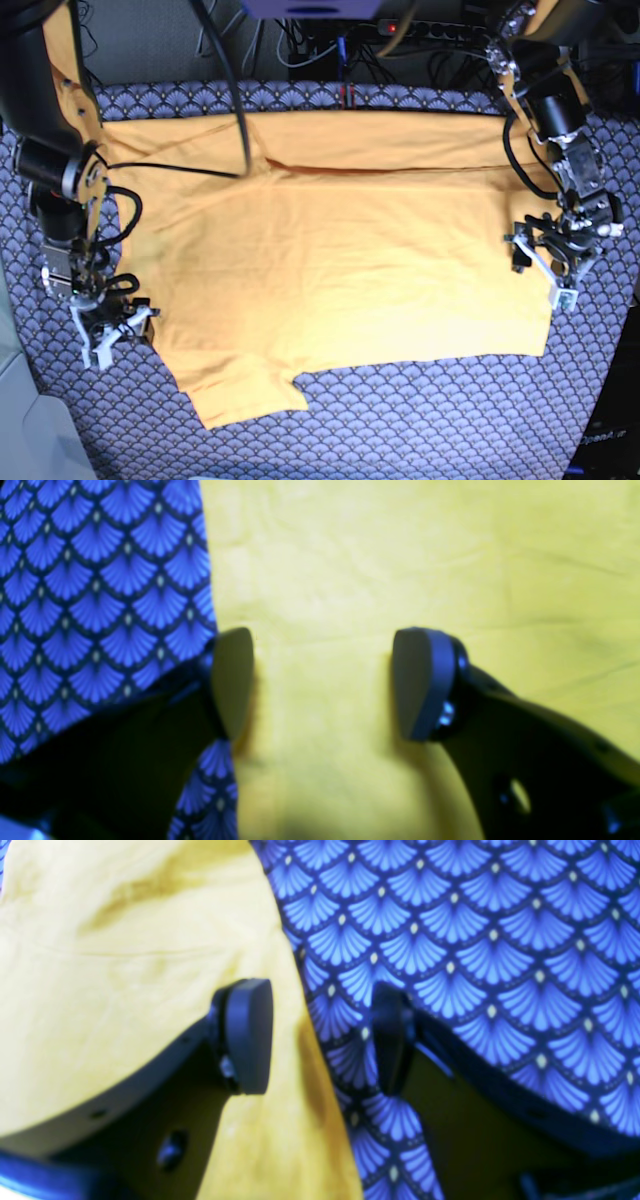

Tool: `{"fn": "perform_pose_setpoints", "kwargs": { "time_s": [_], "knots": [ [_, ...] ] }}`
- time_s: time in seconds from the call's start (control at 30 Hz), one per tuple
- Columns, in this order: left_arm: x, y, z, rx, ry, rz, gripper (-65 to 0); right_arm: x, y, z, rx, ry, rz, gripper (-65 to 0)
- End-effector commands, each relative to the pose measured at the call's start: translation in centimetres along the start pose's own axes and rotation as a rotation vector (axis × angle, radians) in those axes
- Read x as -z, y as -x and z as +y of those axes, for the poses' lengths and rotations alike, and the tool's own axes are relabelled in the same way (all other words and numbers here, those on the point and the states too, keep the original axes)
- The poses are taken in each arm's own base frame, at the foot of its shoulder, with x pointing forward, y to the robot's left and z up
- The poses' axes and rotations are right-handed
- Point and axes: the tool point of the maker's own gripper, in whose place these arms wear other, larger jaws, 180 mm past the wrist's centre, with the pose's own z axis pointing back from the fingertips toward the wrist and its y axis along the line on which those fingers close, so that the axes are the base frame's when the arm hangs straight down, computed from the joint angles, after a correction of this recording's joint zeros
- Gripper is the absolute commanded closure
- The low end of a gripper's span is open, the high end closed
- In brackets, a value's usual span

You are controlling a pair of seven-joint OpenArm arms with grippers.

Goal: Fold the T-shirt properly
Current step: 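Move both grippers to the shirt's opposite long edge, then lower both grippers and pinch that long edge of the shirt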

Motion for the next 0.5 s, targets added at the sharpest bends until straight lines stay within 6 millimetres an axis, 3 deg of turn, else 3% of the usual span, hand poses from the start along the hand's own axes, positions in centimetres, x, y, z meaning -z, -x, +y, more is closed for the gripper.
{"fn": "perform_pose_setpoints", "kwargs": {
  "time_s": [0.0,0.17,0.47],
  "knots": [
    [-0.5,-2.5,1.0,0.005,-0.019,-0.066,-42.4,-0.1,-3.3,-0.6,0.002,0.011,-0.08,-32.7],
    [-0.3,-2.5,0.5,-0.002,-0.011,-0.068,-42.4,0.1,-2.0,0.1,0.008,0.002,-0.062,-32.7],
    [-0.8,-2.1,1.9,-0.056,-0.034,-0.079,-42.4,0.0,-0.7,0.1,0.013,0.002,-0.04,-32.7]
  ]
}}
